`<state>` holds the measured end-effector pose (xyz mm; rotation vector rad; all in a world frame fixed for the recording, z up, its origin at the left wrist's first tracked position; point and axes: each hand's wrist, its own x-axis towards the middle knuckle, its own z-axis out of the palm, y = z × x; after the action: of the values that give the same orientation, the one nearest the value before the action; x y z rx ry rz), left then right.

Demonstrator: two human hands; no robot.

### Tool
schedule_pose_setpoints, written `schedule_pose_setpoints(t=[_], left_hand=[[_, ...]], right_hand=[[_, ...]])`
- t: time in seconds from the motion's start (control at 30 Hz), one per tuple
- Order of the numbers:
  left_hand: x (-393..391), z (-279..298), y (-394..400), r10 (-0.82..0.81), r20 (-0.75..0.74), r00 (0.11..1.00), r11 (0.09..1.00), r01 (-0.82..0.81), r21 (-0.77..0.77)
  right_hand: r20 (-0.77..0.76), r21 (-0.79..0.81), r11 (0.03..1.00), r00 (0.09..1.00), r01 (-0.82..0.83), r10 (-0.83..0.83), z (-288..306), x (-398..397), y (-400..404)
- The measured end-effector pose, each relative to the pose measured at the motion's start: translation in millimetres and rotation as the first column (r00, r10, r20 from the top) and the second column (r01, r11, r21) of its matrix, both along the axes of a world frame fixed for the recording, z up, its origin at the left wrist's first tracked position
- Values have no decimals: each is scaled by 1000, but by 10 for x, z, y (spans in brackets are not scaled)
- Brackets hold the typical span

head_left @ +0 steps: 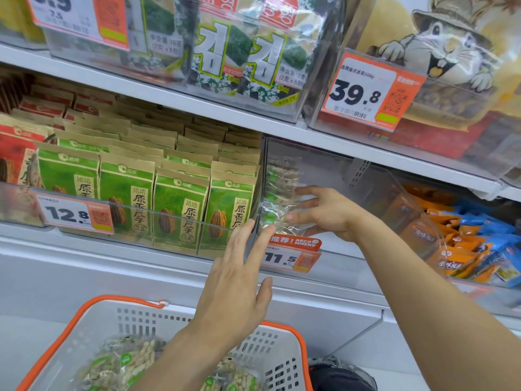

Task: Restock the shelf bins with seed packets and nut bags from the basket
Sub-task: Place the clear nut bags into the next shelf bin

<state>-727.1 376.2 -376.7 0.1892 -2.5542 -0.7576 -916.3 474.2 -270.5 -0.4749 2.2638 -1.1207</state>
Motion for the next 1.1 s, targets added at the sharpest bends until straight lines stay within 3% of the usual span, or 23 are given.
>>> schedule_pose_setpoints(t=[0.13, 0.3, 0.4, 0.5, 0.6, 0.67, 0.73, 0.8, 0.87, 1.0, 1.1], left_hand=[[-13, 10, 22, 10, 8, 1000, 1000, -10, 3], [-10, 3, 11, -1, 3, 1000, 1000, 1, 9], [4, 25, -34, -22, 9, 1000, 1000, 22, 4], [37, 69, -36, -31, -67, 997, 999, 30, -24], [144, -13, 13, 64, -302, 951, 993, -30, 116], [262, -235, 25, 128, -317, 940, 971, -53, 235], [402, -619, 0, 122, -188, 974, 962, -70, 263], [594, -1130, -51, 109, 31, 993, 968, -114, 225], [850, -1636, -83, 90, 290, 953, 984, -131, 124], [1444, -2319, -108, 32, 724, 689, 987, -135, 85], [1754, -2551, -38, 27, 838, 545, 991, -123, 48]], right_hand=[[-33, 37, 999, 999, -28, 29, -42, -68, 38], [71, -69, 994, 994, -82, 87, -12, -65, 254], [-246, -16, 999, 969, -30, 25, -39, -33, 390], [-585, -129, 989, 801, 66, -130, -29, 249, 554], [-642, -327, 944, 724, 39, -252, -86, 859, 655], [-602, -380, 925, 758, 7, -252, -311, 1208, 663], [-501, -316, 949, 851, -9, -158, -669, 1455, 630], [-388, -181, 983, 921, -38, -36, -1142, 1590, 591], [-295, -23, 997, 954, -70, 60, -1675, 1664, 585], [-49, 318, 926, 971, -205, 232, -2588, 1782, 643], [121, 478, 829, 957, -290, 265, -3041, 1898, 770]])
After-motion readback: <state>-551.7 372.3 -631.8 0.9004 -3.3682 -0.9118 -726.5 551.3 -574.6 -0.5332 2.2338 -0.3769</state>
